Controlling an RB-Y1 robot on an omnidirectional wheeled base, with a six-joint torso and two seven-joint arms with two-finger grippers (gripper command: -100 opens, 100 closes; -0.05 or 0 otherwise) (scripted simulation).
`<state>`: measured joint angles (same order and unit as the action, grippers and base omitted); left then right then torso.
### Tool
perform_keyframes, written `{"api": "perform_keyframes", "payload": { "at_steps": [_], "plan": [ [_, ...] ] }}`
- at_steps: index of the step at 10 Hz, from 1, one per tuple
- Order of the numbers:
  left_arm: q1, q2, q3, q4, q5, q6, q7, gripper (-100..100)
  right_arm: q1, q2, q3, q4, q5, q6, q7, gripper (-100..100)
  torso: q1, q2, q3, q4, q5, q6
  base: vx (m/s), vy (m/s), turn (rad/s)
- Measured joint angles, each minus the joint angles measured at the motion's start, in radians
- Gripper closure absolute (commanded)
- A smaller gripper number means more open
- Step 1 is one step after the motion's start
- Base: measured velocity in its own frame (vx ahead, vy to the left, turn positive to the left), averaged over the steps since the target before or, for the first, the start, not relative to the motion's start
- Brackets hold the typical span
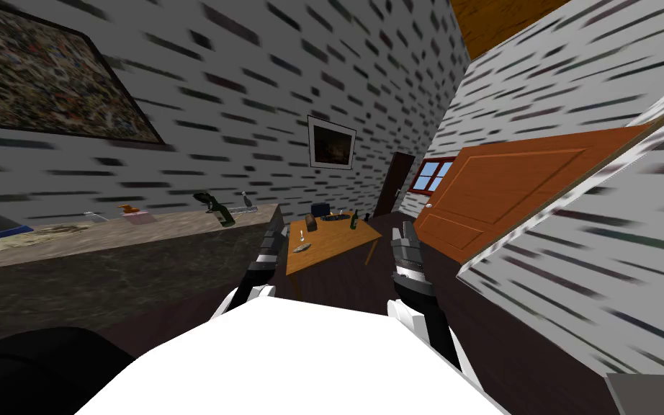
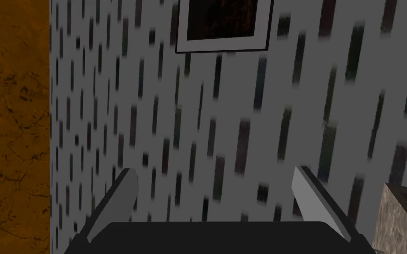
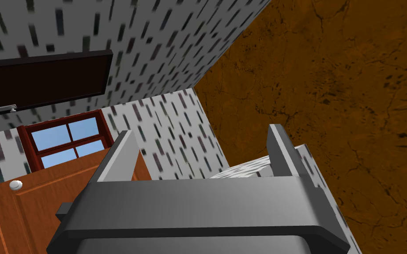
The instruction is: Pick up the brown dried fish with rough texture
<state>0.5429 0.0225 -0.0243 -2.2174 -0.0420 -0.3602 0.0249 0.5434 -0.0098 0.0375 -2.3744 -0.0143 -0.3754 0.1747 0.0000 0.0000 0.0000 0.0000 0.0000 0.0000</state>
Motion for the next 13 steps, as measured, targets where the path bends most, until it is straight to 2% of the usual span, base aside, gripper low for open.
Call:
{"api": "perform_keyframes", "payload": {
  "at_steps": [2, 5, 8, 10, 13],
  "plan": [
    [-0.003, 0.034, 0.015, 0.004, 0.015, 0.031, 0.02, -100, 0.0, 0.0, 0.0, 0.0, 0.0, 0.0, 0.0, 0, -0.001, -0.003, -0.002, -0.001, 0.0, 0.0, 0.061, -0.025, -0.094],
    [-0.021, 0.077, 0.054, 0.032, 0.055, 0.091, 0.069, -100, 0.0, 0.0, 0.0, 0.0, 0.0, 0.0, 0.0, 0, -0.001, -0.005, -0.003, -0.001, 0.0, 0.0, 0.077, -0.027, -0.113],
    [-0.049, 0.108, 0.095, 0.055, 0.115, 0.183, 0.125, -100, 0.0, 0.0, 0.0, 0.0, 0.0, 0.0, 0.0, 0, -0.002, -0.005, -0.003, -0.001, -0.001, 0.0, 0.069, -0.036, -0.182],
    [-0.066, 0.133, 0.126, 0.081, 0.169, 0.242, 0.17, -100, 0.0, 0.0, 0.0, 0.0, 0.0, 0.0, 0.0, 0, -0.002, -0.004, -0.002, -0.001, 0.0, 0.0, 0.043, -0.018, -0.12],
    [-0.101, 0.149, 0.149, 0.116, 0.213, 0.31, 0.201, -100, 0.0, 0.0, 0.0, 0.0, 0.0, 0.0, 0.0, 0, -0.001, -0.001, -0.001, 0.0, 0.0, 0.0, 0.016, -0.016, -0.121]
  ]
}}
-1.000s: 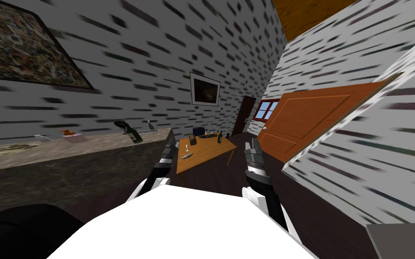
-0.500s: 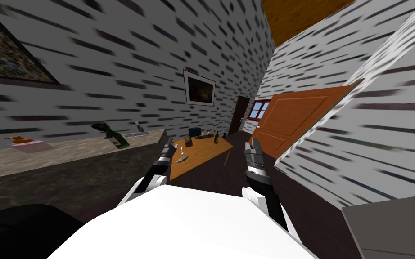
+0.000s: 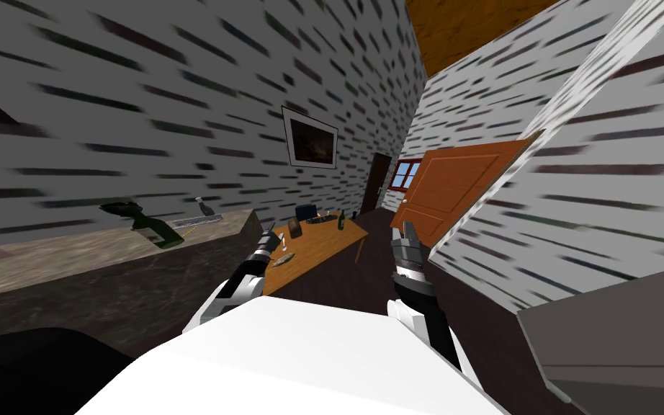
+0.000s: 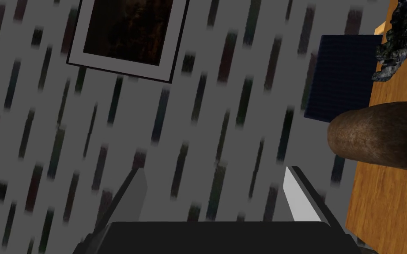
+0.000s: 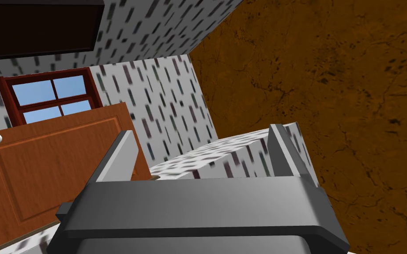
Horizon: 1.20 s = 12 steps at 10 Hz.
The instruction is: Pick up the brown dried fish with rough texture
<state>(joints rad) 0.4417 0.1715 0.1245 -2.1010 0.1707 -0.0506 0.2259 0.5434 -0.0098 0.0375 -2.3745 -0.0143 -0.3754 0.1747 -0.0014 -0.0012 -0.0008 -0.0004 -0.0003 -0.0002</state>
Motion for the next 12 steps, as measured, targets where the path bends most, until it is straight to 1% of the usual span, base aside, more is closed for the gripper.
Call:
{"api": "perform_keyframes", "payload": {
  "at_steps": [2, 3, 4, 5, 6, 7, 8, 9, 10, 11, 12],
  "plan": [
    [-0.037, 0.027, 0.023, 0.057, 0.053, 0.039, 0.031, -100, 0.0, 0.0, 0.0, 0.0, 0.0, 0.0, 0.0, 0, -0.001, 0.0, 0.0, 0.0, 0.0, 0.0, 0.01, -0.024, -0.136],
    [-0.048, 0.031, 0.029, 0.065, 0.068, 0.062, 0.041, -100, 0.0, 0.0, 0.0, 0.0, 0.0, 0.0, 0.0, 0, 0.0, 0.001, 0.0, 0.0, 0.0, 0.0, 0.005, -0.023, -0.148],
    [-0.063, 0.044, 0.041, 0.076, 0.094, 0.092, 0.054, -100, 0.0, 0.0, 0.0, 0.0, 0.0, 0.0, 0.0, 0, -0.001, 0.001, 0.0, 0.0, 0.0, 0.0, 0.001, -0.016, -0.085],
    [-0.075, 0.051, 0.047, 0.087, 0.108, 0.116, 0.063, -100, 0.0, 0.0, 0.0, 0.0, 0.0, 0.0, 0.0, 0, 0.0, 0.001, 0.001, 0.0, 0.0, 0.0, -0.003, -0.02, -0.127],
    [-0.089, 0.063, 0.056, 0.104, 0.134, 0.143, 0.074, -100, 0.0, 0.0, 0.0, 0.0, 0.0, 0.0, 0.0, 0, 0.0, 0.001, 0.001, 0.0, 0.0, 0.0, -0.006, -0.015, -0.088],
    [-0.101, 0.068, 0.06, 0.115, 0.146, 0.166, 0.081, -100, 0.0, 0.0, 0.0, 0.0, 0.0, 0.0, 0.0, 0, 0.0, 0.002, 0.001, 0.0, 0.0, 0.0, -0.013, -0.024, -0.179],
    [-0.122, 0.074, 0.068, 0.133, 0.168, 0.2, 0.089, -100, 0.0, 0.0, 0.0, 0.0, 0.0, 0.0, 0.0, 0, -0.001, 0.002, 0.001, 0.0, 0.0, 0.0, -0.023, -0.026, -0.257],
    [-0.151, 0.103, 0.08, 0.168, 0.202, 0.229, 0.106, -100, 0.0, 0.0, 0.0, 0.0, 0.0, 0.0, 0.0, 0, -0.001, 0.002, 0.001, 0.001, 0.0, 0.0, -0.019, -0.018, -0.071],
    [-0.159, 0.114, 0.082, 0.191, 0.225, 0.243, 0.116, -100, 0.0, 0.0, 0.0, 0.0, 0.0, 0.0, 0.0, 0, 0.0, 0.003, 0.002, 0.001, 0.0, -0.001, -0.025, -0.032, -0.129],
    [-0.183, 0.122, 0.087, 0.225, 0.251, 0.265, 0.123, -100, 0.0, 0.0, 0.0, 0.0, 0.0, 0.0, 0.0, 0, -0.001, 0.003, 0.002, 0.001, 0.0, 0.0, -0.023, -0.022, -0.086],
    [-0.195, 0.132, 0.092, 0.237, 0.268, 0.289, 0.13, -100, 0.0, 0.0, 0.0, 0.0, 0.0, 0.0, 0.0, 0, -0.001, 0.003, 0.002, 0.001, 0.0, -0.001, -0.024, -0.025, -0.141]
  ]
}}
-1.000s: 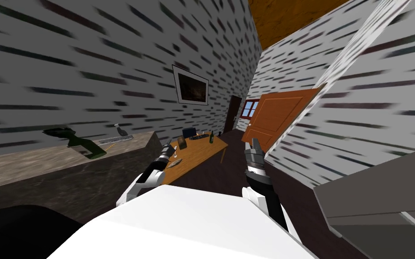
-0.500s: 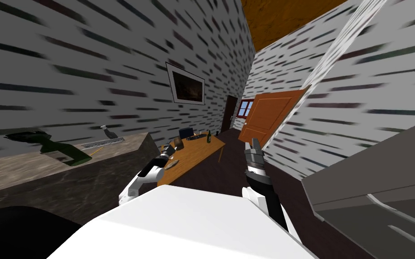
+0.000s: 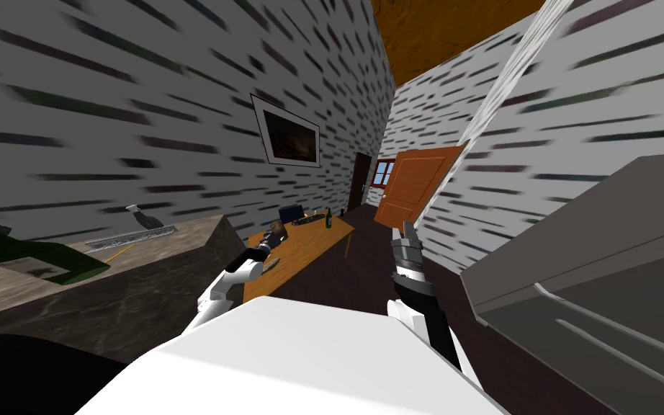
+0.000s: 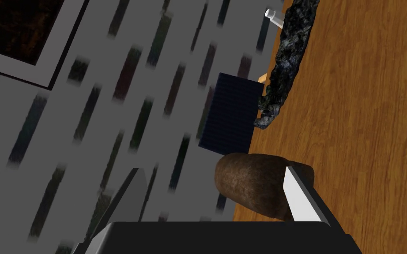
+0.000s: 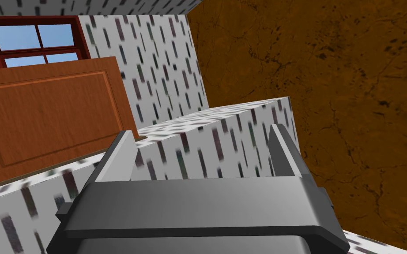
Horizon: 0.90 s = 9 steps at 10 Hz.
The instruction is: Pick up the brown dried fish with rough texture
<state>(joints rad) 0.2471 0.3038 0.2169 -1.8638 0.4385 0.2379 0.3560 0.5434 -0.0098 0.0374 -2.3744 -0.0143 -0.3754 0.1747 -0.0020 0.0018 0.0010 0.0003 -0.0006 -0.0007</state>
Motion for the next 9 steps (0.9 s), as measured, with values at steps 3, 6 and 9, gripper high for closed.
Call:
{"api": "perform_keyframes", "payload": {
  "at_steps": [3, 6, 9],
  "plan": [
    [-0.054, 0.041, 0.015, 0.072, 0.07, 0.07, 0.022, -100, 0.0, 0.0, 0.0, 0.0, 0.0, 0.0, 0.0, 0, 0.0, 0.0, 0.0, 0.0, 0.0, 0.0, -0.025, -0.017, -0.109],
    [-0.094, 0.077, 0.024, 0.128, 0.128, 0.129, 0.039, -100, 0.0, 0.0, 0.0, 0.0, 0.0, 0.0, 0.0, 0, 0.0, 0.0, 0.0, 0.0, 0.0, 0.0, -0.03, -0.024, -0.128],
    [-0.16, 0.135, 0.036, 0.213, 0.207, 0.206, 0.059, -100, 0.0, 0.0, 0.0, 0.0, 0.0, 0.0, 0.0, 0, 0.0, 0.002, 0.001, 0.0, 0.0, 0.0, -0.052, -0.023, -0.146]
  ]
}}
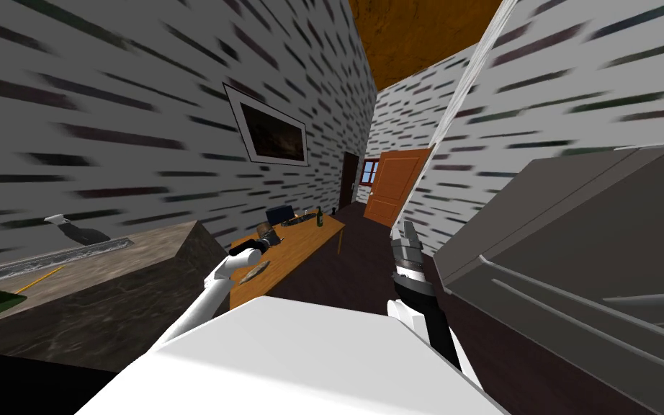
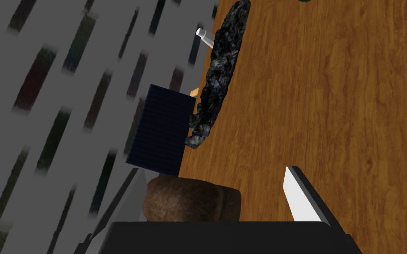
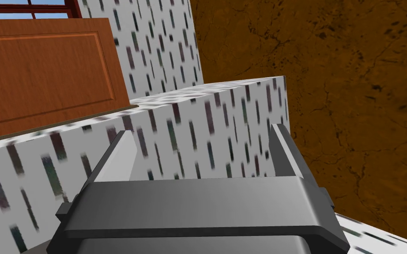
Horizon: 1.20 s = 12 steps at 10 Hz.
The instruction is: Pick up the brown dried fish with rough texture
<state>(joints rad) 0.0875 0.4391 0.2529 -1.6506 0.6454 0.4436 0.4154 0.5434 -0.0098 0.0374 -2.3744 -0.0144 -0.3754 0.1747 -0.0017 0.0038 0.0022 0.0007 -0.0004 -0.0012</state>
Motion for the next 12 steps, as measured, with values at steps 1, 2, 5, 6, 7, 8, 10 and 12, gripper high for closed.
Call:
{"api": "perform_keyframes", "payload": {
  "at_steps": [1, 2, 5, 6, 7, 8, 10, 12],
  "plan": [
    [-0.022, 0.016, 0.003, 0.024, 0.023, 0.03, 0.006, -100, 0.0, 0.0, 0.0, 0.0, 0.0, 0.0, 0.0, 0, 0.0, 0.0, 0.0, 0.0, 0.0, 0.001, -0.029, -0.014, -0.067],
    [-0.035, 0.033, 0.0, 0.059, 0.049, 0.039, 0.005, -100, 0.0, 0.0, 0.0, 0.0, 0.0, 0.0, 0.0, 0, 0.001, -0.001, -0.001, 0.0, 0.0, 0.0, -0.035, -0.012, -0.11],
    [-0.086, 0.08, 0.003, 0.135, 0.107, 0.098, 0.015, -100, 0.0, 0.0, 0.0, 0.0, 0.0, 0.0, 0.0, 0, 0.001, 0.0, 0.0, 0.0, 0.0, 0.001, -0.037, -0.007, -0.093],
    [-0.098, 0.092, 0.002, 0.16, 0.123, 0.11, 0.015, -100, 0.0, 0.0, 0.0, 0.0, 0.0, 0.0, 0.0, 0, 0.001, -0.001, 0.0, 0.0, 0.0, 0.0, -0.036, -0.003, -0.109],
    [-0.118, 0.114, -0.001, 0.197, 0.152, 0.124, 0.013, -100, 0.0, 0.0, 0.0, 0.0, 0.0, 0.0, 0.0, 0, 0.001, -0.001, 0.0, 0.0, 0.0, 0.0, -0.055, 0.005, -0.177],
    [-0.144, 0.139, -0.004, 0.23, 0.181, 0.151, 0.015, -100, 0.0, 0.0, 0.0, 0.0, 0.0, 0.0, 0.0, 0, 0.002, 0.0, 0.0, 0.0, 0.0, 0.0, -0.043, 0.006, -0.065],
    [-0.168, 0.166, -0.008, 0.285, 0.214, 0.186, 0.017, -100, 0.0, 0.0, 0.0, 0.0, 0.0, 0.0, 0.0, 0, 0.002, 0.0, 0.0, 0.0, 0.0, 0.0, -0.042, 0.005, -0.067],
    [-0.191, 0.191, -0.017, 0.339, 0.243, 0.211, 0.016, -100, 0.0, 0.0, 0.0, 0.0, 0.0, 0.0, 0.0, 0, 0.002, -0.001, 0.0, 0.0, 0.0, 0.0, -0.031, 0.013, -0.081]
  ]
}}
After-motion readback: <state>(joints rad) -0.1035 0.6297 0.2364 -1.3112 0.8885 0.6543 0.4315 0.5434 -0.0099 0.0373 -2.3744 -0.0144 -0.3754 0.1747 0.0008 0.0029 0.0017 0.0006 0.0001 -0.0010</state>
